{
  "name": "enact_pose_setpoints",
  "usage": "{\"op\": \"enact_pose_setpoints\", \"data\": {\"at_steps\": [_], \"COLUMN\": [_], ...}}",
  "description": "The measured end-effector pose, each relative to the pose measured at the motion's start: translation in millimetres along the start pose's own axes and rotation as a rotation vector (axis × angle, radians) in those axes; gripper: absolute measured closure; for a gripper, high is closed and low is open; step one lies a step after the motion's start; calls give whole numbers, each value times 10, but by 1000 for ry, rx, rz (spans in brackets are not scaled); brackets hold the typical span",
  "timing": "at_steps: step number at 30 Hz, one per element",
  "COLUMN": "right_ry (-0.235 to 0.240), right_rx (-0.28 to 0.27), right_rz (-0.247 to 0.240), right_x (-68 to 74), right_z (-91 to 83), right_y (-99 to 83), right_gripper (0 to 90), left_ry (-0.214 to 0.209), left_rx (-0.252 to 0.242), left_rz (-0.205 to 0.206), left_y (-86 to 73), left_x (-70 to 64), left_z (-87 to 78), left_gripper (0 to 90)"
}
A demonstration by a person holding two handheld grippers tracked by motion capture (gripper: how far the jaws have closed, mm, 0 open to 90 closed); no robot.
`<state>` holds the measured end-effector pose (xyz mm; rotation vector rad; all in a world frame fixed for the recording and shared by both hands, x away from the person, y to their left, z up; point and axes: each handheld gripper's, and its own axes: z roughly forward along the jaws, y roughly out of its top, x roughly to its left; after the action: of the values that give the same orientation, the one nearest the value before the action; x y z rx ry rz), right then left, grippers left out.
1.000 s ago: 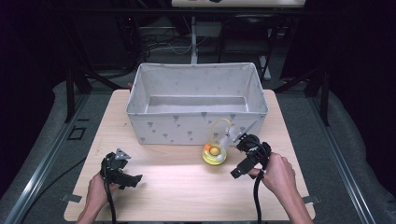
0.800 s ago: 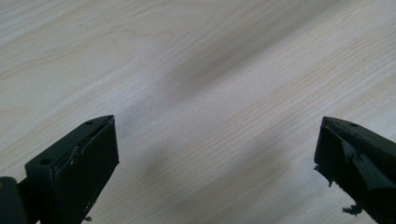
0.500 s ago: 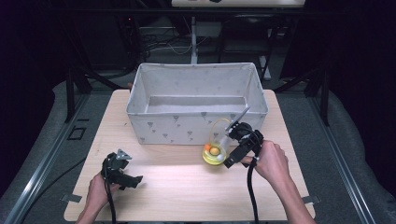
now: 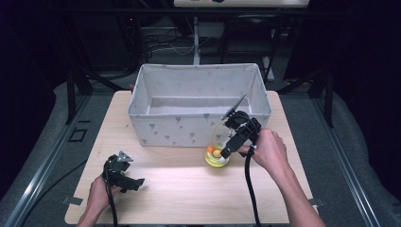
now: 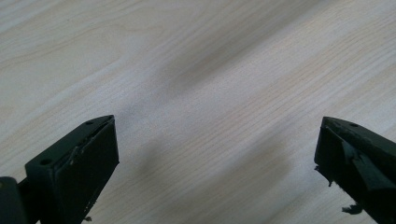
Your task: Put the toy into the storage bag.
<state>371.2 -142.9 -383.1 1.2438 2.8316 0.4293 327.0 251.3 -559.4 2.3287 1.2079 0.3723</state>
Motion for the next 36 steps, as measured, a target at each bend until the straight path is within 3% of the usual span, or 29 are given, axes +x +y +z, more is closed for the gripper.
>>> {"op": "enact_pose_setpoints", "data": {"at_steps": [22, 24, 25, 30, 31, 32, 33, 36], "right_ry": [9, 7, 4, -11, -17, -17, -39, -61], "right_rx": [-16, -16, -22, -13, -16, -16, -10, -19], "right_rz": [-8, -12, -19, -32, -34, -34, -34, -32], "right_x": [-46, -40, -30, -13, -15, -15, -10, -3], "right_z": [-225, -230, -229, -219, -207, -207, -196, -184], "right_y": [385, 430, 472, 549, 580, 580, 611, 637], "right_gripper": [0, 53, 136, 262, 343, 343, 430, 483], "left_ry": [-12, -12, -10, -27, -28, -28, -30, -30], "left_rx": [0, -1, -3, -11, -13, -13, -12, -8], "left_rz": [-1, 0, -1, -9, -10, -10, -9, -8], "left_y": [-1, -1, -2, -5, -4, -4, -3, -2], "left_x": [0, 0, -1, 8, 11, 11, 11, 7], "left_z": [3, 2, 2, -3, -4, -4, -5, -2], "left_gripper": [0, 0, 0, 0, 0, 0, 0, 0]}}
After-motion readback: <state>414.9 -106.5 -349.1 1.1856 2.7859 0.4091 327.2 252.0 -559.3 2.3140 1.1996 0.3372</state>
